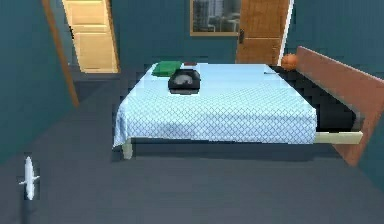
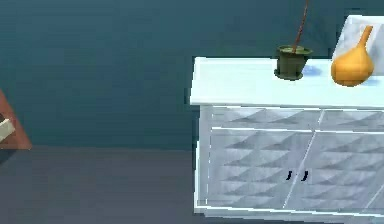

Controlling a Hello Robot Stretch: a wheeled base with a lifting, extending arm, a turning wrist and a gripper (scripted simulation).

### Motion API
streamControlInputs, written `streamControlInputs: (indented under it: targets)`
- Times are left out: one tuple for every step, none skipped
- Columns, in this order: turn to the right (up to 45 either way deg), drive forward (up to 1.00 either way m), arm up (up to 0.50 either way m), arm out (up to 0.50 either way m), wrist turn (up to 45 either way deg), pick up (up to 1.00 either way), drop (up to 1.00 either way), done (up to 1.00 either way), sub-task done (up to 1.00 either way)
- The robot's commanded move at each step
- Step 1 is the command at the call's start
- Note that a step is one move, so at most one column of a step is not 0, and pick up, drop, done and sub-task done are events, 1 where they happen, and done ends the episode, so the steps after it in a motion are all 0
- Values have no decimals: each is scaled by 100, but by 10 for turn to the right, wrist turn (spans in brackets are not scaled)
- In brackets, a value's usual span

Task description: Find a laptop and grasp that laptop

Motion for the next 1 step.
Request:
streamControlInputs:
  targets:
    - [-300, 0, 0, 0, 0, 0, 0, 0, 0]
